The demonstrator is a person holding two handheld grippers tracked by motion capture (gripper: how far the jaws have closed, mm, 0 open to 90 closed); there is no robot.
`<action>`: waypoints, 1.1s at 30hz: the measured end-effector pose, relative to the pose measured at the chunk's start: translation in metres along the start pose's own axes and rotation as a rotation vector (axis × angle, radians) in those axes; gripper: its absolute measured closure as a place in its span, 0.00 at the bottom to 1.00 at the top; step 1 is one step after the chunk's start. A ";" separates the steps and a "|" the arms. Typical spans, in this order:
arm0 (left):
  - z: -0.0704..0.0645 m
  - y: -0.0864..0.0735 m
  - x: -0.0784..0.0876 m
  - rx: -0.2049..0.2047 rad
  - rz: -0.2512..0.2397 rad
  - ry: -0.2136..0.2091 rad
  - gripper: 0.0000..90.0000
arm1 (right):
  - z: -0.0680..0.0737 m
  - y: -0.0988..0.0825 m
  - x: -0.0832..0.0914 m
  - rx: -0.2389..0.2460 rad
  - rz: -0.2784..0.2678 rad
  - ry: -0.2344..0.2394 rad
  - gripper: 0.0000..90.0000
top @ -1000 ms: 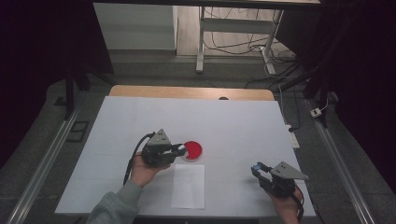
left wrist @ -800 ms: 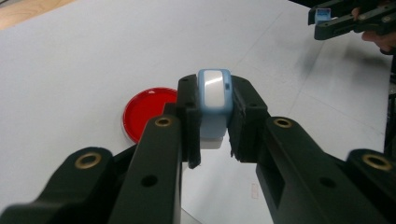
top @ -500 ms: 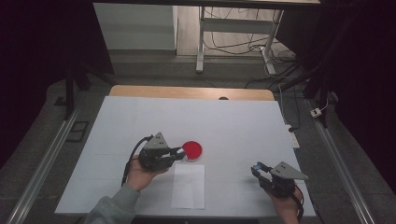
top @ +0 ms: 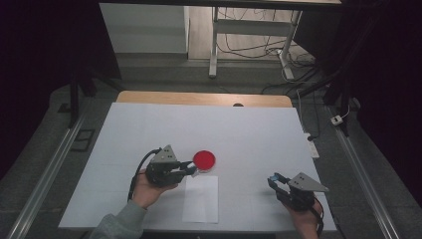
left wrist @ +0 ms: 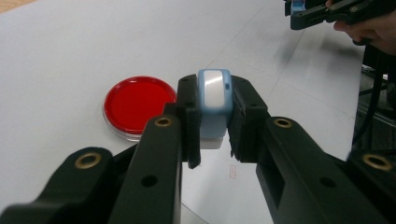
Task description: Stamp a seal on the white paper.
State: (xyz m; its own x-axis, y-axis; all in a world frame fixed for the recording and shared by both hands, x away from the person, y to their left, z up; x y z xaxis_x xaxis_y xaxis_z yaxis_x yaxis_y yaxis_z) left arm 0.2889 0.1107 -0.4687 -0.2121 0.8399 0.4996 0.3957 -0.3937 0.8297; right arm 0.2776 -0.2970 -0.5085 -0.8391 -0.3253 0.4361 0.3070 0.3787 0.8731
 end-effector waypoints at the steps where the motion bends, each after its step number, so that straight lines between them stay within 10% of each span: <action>1: 0.000 -0.001 0.000 0.002 -0.001 -0.002 0.84 | 0.000 0.000 0.000 0.000 0.000 0.000 0.71; 33: -0.009 -0.018 -0.028 0.016 0.087 -0.050 0.84 | 0.001 0.000 0.000 0.004 0.000 -0.005 0.71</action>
Point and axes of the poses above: each handheld gripper's, and its own axes: x roughly backward along the jaws, y roughly out of its top, z roughly to its left, the point moved 1 cm from there along -x, roughly forward along the jaws, and after that the axes turned 13 degrees about -y, right-handed, at the moved point
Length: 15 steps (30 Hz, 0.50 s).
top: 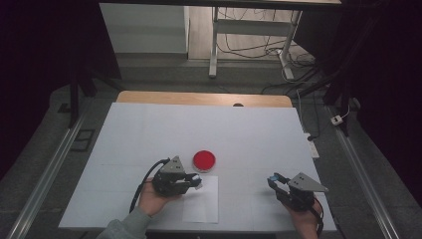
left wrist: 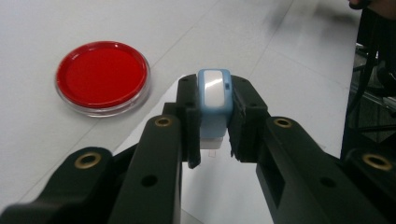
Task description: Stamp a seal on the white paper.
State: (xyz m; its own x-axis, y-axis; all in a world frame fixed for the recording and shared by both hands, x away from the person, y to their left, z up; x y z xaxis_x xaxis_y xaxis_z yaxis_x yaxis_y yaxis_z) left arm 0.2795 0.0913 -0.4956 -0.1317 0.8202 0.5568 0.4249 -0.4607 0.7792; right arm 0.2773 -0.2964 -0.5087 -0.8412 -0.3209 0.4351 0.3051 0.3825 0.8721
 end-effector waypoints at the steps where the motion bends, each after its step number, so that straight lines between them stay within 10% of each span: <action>1: 0.000 0.000 -0.001 -0.001 0.003 -0.001 0.84 | 0.000 0.000 0.000 0.000 0.000 0.000 0.71; 15: 0.000 -0.006 -0.016 0.004 0.031 -0.005 0.84 | 0.000 0.000 0.000 0.000 0.002 0.002 0.71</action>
Point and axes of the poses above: each handheld gripper's, and its own axes: x roughly backward along the jaws, y roughly out of its top, z roughly to its left, the point moved 1 cm from there along -x, roughly forward along the jaws, and after that the axes turned 13 degrees about -y, right-handed, at the moved point
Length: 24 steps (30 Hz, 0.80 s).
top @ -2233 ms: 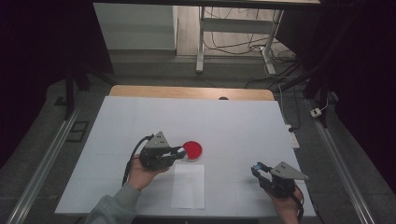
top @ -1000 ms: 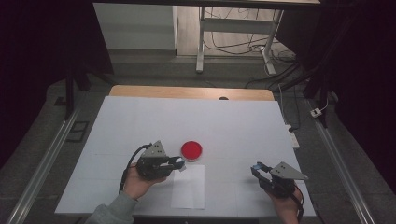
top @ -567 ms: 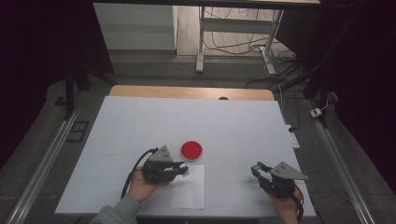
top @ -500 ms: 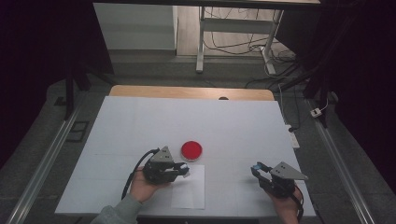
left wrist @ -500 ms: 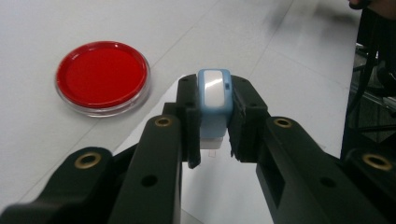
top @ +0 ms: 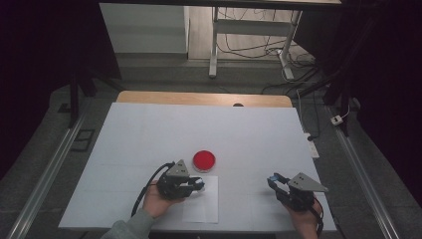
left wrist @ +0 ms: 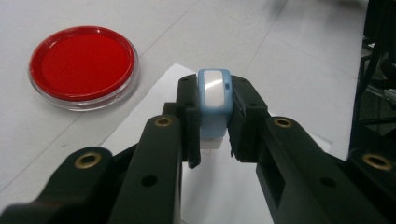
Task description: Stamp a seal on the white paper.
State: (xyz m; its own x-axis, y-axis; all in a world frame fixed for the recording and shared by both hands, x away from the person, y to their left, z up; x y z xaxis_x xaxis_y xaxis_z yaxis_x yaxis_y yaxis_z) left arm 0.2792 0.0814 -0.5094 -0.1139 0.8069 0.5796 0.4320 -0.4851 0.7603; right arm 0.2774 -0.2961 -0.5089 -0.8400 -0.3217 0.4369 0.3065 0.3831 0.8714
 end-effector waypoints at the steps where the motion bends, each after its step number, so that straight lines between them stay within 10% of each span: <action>1: 0.000 -0.001 -0.001 0.002 0.003 0.001 0.84 | 0.000 0.000 0.000 0.000 0.000 0.000 0.71; 24: 0.002 -0.006 -0.011 -0.002 0.032 0.010 0.84 | 0.000 0.000 0.000 -0.001 -0.001 0.005 0.71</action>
Point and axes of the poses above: each handheld gripper's, and its own axes: x roughly backward along the jaws, y roughly out of its top, z roughly to its left, the point moved 1 cm from there along -x, roughly forward along the jaws, and after that the axes turned 13 degrees about -y, right-handed, at the moved point
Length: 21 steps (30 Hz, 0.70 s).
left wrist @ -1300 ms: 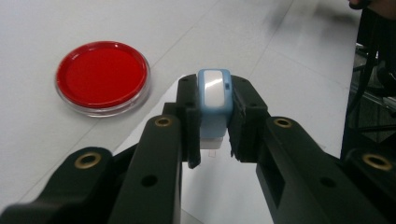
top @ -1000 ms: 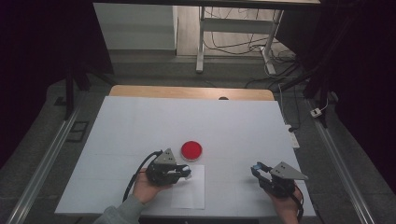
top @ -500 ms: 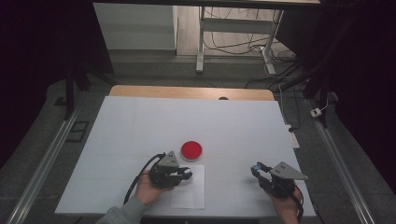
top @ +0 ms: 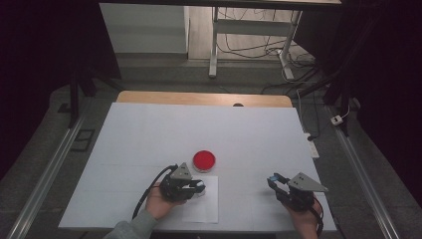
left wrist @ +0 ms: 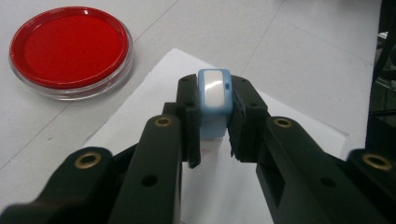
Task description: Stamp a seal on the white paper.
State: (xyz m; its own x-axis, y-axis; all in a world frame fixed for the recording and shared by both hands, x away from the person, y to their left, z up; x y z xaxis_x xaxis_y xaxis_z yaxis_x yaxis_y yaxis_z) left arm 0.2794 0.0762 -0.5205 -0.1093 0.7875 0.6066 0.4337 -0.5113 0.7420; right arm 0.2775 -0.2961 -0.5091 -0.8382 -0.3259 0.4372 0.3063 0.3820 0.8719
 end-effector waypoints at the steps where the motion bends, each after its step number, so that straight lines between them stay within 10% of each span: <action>1: 0.000 0.000 0.000 0.000 0.000 0.001 0.84 | 0.000 0.000 0.000 0.000 0.000 -0.001 0.71; 21: -0.002 -0.001 -0.003 -0.017 0.024 0.014 0.84 | 0.000 0.000 0.000 0.001 0.000 -0.001 0.71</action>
State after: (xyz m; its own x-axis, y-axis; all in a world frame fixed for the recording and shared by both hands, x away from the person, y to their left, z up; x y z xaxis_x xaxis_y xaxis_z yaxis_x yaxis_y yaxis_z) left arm 0.2778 0.0734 -0.5222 -0.1120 0.7700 0.6281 0.4207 -0.5359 0.7320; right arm 0.2775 -0.2962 -0.5091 -0.8387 -0.3254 0.4367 0.3055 0.3827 0.8719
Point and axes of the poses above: each handheld gripper's, and its own axes: x roughly backward along the jaws, y roughly out of its top, z roughly to its left, the point moved 1 cm from there along -x, roughly forward along the jaws, and after that the axes turned 13 degrees about -y, right-handed, at the moved point
